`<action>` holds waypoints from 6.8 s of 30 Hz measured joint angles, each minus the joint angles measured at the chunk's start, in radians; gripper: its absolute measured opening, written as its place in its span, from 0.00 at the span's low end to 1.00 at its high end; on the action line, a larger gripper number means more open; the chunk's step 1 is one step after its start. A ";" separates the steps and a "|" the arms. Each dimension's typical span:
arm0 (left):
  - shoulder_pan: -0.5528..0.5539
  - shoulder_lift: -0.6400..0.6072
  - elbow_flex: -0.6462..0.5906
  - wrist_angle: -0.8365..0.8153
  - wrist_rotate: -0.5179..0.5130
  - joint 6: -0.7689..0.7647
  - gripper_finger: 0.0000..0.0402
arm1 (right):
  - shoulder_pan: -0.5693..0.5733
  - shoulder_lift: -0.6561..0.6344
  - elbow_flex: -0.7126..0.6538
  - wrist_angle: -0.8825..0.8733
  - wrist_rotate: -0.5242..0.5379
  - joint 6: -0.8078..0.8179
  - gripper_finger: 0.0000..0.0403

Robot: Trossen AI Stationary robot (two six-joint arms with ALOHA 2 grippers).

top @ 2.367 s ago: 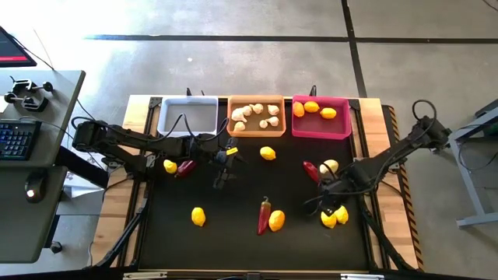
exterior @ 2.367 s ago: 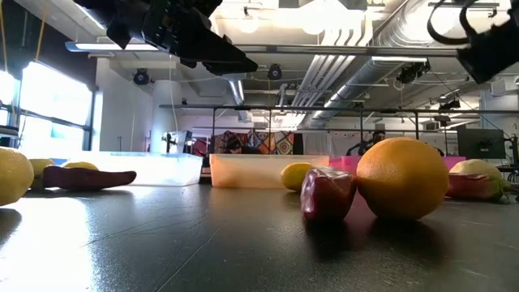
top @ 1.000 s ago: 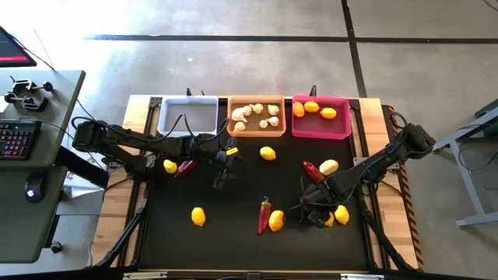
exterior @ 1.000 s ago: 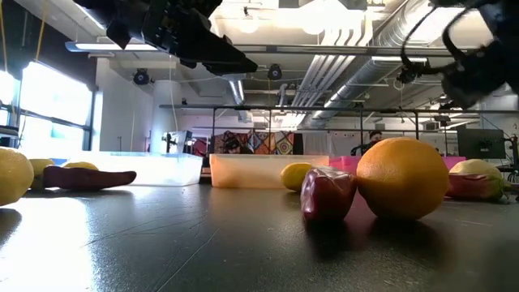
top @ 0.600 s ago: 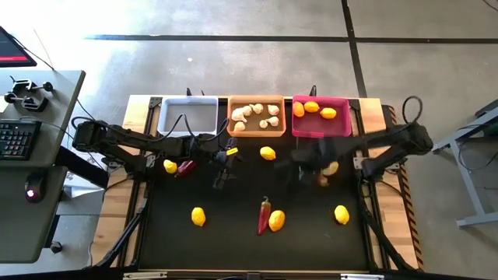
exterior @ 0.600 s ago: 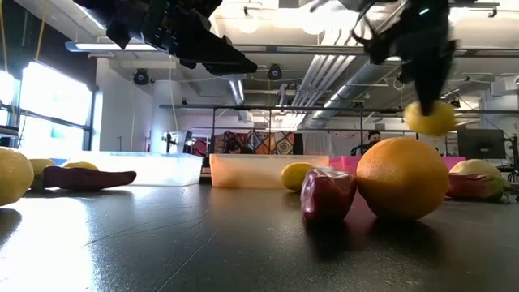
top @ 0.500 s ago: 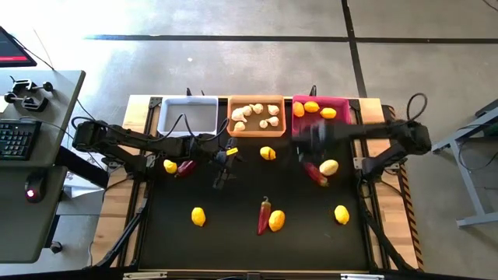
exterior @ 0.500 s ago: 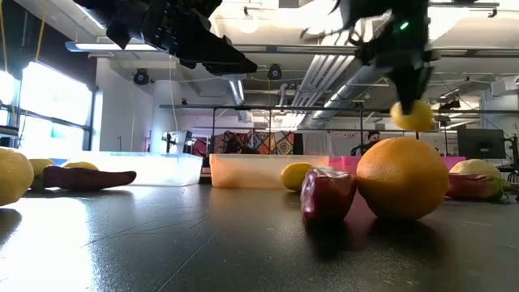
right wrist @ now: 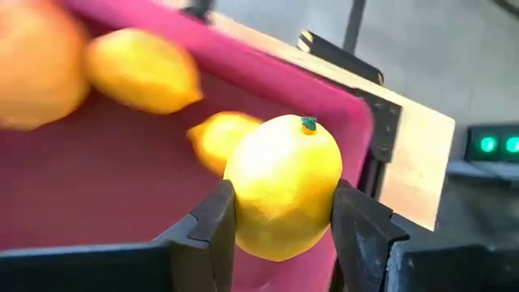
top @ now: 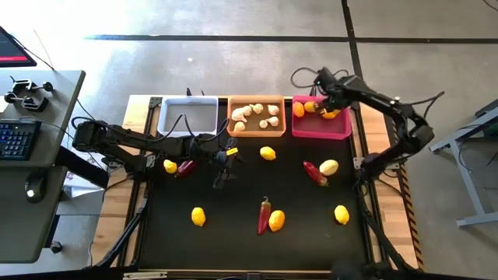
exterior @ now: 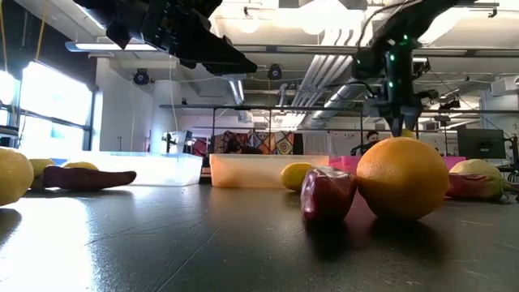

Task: Sort produce into baskets
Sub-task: Put the yellow lemon into the pink bin, then put the orange lemon into the pink bin

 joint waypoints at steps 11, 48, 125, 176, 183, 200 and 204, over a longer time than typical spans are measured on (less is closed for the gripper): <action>0.000 0.000 0.000 -0.001 0.000 0.000 0.58 | -0.090 0.166 0.014 0.000 0.068 0.013 0.37; 0.000 0.000 0.000 -0.001 -0.001 0.000 0.58 | -0.117 0.279 0.014 0.044 0.087 -0.007 0.59; -0.213 0.373 0.116 -1.641 -0.504 0.096 0.61 | 0.736 -0.553 -0.565 0.863 -0.009 -0.134 0.00; -0.027 0.030 0.201 -0.825 -0.099 -0.175 0.29 | 0.747 -0.551 -0.686 0.928 -0.084 -0.162 0.00; 0.056 0.064 0.125 -0.356 0.016 -0.135 0.29 | 0.799 -0.550 -0.901 1.326 -0.380 -0.139 0.00; 0.087 0.312 0.101 0.329 0.061 -0.306 0.29 | 1.059 -0.241 -0.776 1.593 -0.081 -0.396 0.58; 0.100 0.333 0.102 0.425 0.058 -0.455 0.29 | 1.166 -0.158 -0.716 1.590 0.128 -0.651 0.66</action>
